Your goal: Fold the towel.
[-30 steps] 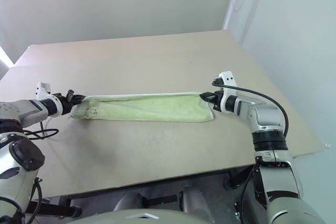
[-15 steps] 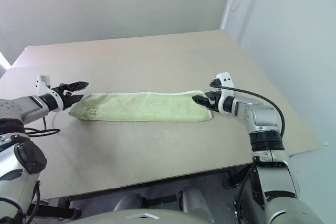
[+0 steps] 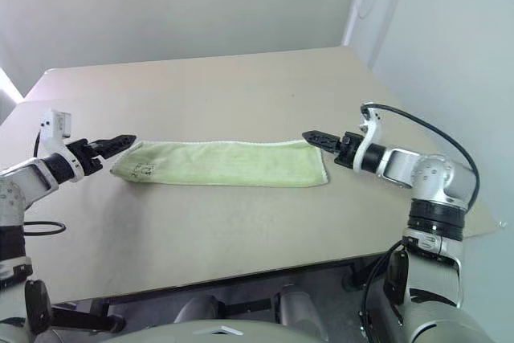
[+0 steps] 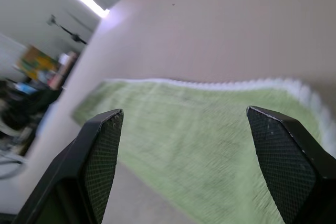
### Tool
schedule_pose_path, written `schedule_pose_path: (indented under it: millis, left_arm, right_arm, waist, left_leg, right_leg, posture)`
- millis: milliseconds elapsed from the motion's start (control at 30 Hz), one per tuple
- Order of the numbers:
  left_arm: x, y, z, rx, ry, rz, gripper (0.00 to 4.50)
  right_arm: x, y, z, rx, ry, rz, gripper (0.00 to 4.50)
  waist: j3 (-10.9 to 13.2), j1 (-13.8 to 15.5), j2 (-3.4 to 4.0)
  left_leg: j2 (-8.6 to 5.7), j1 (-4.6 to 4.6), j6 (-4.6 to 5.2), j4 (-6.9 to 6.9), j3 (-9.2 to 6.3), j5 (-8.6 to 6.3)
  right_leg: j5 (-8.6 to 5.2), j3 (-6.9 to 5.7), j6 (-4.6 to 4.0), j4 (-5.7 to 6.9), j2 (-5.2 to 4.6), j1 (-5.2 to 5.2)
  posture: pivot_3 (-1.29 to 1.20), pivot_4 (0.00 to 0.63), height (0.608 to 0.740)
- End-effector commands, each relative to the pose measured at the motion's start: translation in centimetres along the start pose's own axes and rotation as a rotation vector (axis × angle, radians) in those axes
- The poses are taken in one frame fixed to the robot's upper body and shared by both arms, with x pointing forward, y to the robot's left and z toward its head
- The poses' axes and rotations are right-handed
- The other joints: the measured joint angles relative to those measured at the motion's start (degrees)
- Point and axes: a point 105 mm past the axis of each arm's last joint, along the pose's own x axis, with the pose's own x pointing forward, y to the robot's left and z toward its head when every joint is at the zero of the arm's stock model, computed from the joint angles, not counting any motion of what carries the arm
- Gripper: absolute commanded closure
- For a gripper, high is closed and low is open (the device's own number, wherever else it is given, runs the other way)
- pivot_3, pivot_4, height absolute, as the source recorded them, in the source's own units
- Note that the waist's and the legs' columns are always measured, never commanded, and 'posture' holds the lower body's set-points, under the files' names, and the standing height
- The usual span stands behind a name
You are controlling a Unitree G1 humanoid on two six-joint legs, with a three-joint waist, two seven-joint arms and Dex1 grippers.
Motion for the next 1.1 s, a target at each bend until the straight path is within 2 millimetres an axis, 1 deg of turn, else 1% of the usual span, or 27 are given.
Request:
schedule_pose_path:
  millis: [33, 67, 200, 300, 433, 500, 600, 667, 800, 867, 933, 1000, 1033, 1100]
  left_arm:
    - [0.3, -3.5, -0.3, 0.190, 0.017, -0.173, 0.15]
    - [0.3, -4.3, -0.5, 0.210, 0.010, -0.222, 0.15]
    - [0.2, -6.1, -2.0, 0.214, 0.067, -0.357, 0.15]
    - [-0.2, -7.0, -2.8, 0.235, 0.105, -0.427, 0.15]
    - [-1.0, -8.0, -3.1, 0.307, 0.103, -0.514, 0.15]
    - [-1.3, -8.2, -3.1, 0.339, 0.091, -0.538, 0.15]
    - [-1.8, -8.5, -3.7, 0.422, 0.096, -0.578, 0.15]
    - [-1.5, -8.4, -4.0, 0.439, 0.090, -0.577, 0.15]
    - [-0.9, -8.7, -4.3, 0.442, 0.082, -0.571, 0.15]
    - [-0.8, -8.9, -4.4, 0.443, 0.082, -0.574, 0.15]
    - [-0.9, -9.0, -4.8, 0.440, 0.096, -0.574, 0.15]
    - [-0.9, -8.8, -4.9, 0.438, 0.104, -0.568, 0.15]
    - [-0.8, -8.8, -4.9, 0.436, 0.103, -0.564, 0.15]
    - [-0.8, -8.7, -4.9, 0.435, 0.102, -0.559, 0.15]
  right_arm:
    - [-1.4, 0.5, -0.9, 0.130, 0.000, 0.039, 0.59]
    - [-1.6, 0.1, -1.6, 0.162, 0.007, 0.024, 0.59]
    - [-1.8, -1.4, -4.7, 0.244, 0.050, -0.034, 0.59]
    - [-1.9, -2.0, -5.9, 0.290, 0.046, -0.066, 0.59]
    - [-2.1, -2.6, -6.2, 0.350, 0.004, -0.096, 0.59]
    - [-2.2, -2.6, -6.0, 0.359, -0.012, -0.104, 0.59]
    - [-2.3, -2.8, -5.4, 0.379, -0.036, -0.115, 0.59]
    - [-1.9, -2.9, -5.4, 0.400, -0.037, -0.128, 0.59]
    - [-0.2, -2.4, -5.5, 0.427, -0.040, -0.126, 0.59]
    - [0.4, -2.2, -5.4, 0.440, -0.048, -0.128, 0.59]
    - [1.3, -1.8, -6.0, 0.456, -0.032, -0.123, 0.59]
    - [1.8, -1.6, -6.3, 0.467, -0.028, -0.125, 0.59]
    - [1.9, -1.8, -6.4, 0.474, -0.036, -0.145, 0.59]
    - [1.9, -3.1, -6.6, 0.518, -0.064, -0.238, 0.59]
  waist:
    - [0.0, 0.0, 0.02]
    - [0.0, 0.1, 0.02]
    - [0.0, 0.1, 0.03]
    - [0.0, -0.4, 0.09]
    - [0.0, -1.0, 0.14]
    - [0.0, -0.8, 0.19]
    - [0.0, -0.8, 0.24]
    - [0.0, -0.8, 0.25]
    - [0.0, -0.9, 0.27]
    - [0.0, -0.9, 0.34]
    - [0.0, -0.9, 0.34]
    - [0.0, -0.9, 0.35]
    - [0.0, -0.9, 0.35]
    - [0.0, -0.9, 0.34]
  left_leg:
    - [0.01, 0.00, 0.00, 0.00, 0.01, 0.00]
    - [0.00, -0.01, 0.00, 0.00, 0.04, 0.00]
    - [0.01, -0.02, 0.01, 0.00, 0.06, 0.00]
    - [0.01, -0.02, 0.01, 0.00, 0.09, 0.00]
    - [0.04, 0.01, 0.02, 0.01, 0.23, 0.00]
    - [0.08, 0.02, 0.02, 0.00, 0.24, 0.00]
    - [0.09, 0.00, 0.02, -0.01, 0.23, 0.00]
    - [0.09, -0.01, 0.03, -0.02, 0.23, -0.01]
    - [0.17, -0.03, 0.03, -0.03, 0.22, -0.01]
    - [0.21, -0.03, 0.04, -0.10, 0.22, -0.01]
    - [0.22, -0.07, 0.05, -0.13, 0.23, -0.02]
    - [0.23, -0.10, 0.06, -0.15, 0.25, -0.03]
    - [0.23, -0.11, 0.07, -0.16, 0.28, -0.03]
    - [0.23, -0.10, 0.07, -0.17, 0.34, -0.03]
  right_leg:
    - [-0.01, 0.01, -0.02, 0.00, 0.00, 0.01]
    - [-0.01, 0.03, -0.02, -0.01, 0.00, 0.00]
    - [-0.03, 0.04, -0.04, -0.03, 0.01, -0.02]
    - [-0.04, 0.09, -0.03, -0.05, 0.02, -0.03]
    - [-0.15, 0.21, 0.16, -0.07, 0.05, -0.04]
    - [-0.15, 0.23, 0.15, -0.08, 0.08, -0.06]
    - [-0.16, 0.23, 0.15, -0.12, 0.11, -0.07]
    - [-0.16, 0.24, 0.14, -0.18, 0.11, -0.06]
    - [-0.15, 0.56, 0.14, -0.25, 0.40, -0.05]
    - [-0.15, 0.72, 0.14, -0.24, 0.54, -0.09]
    - [-0.15, 0.87, 0.15, -0.24, 0.63, -0.15]
    - [-0.15, 0.94, 0.14, -0.25, 0.65, -0.20]
    - [-0.15, 0.97, 0.15, -0.25, 0.66, -0.22]
    - [-0.15, 1.03, 0.15, -0.25, 0.66, -0.24]
  posture:
    - [0.00, 0.000, 0.740]
    - [0.00, 0.000, 0.740]
    - [0.00, 0.000, 0.740]
    - [0.00, 0.000, 0.740]
    - [0.00, 0.000, 0.740]
    - [0.00, 0.000, 0.740]
    - [0.00, 0.000, 0.740]
    - [0.00, 0.000, 0.740]
    - [0.00, 0.000, 0.740]
    - [0.00, 0.000, 0.740]
    - [0.00, 0.000, 0.740]
    - [0.00, 0.000, 0.740]
    - [0.00, 0.000, 0.740]
    - [0.00, 0.000, 0.740]
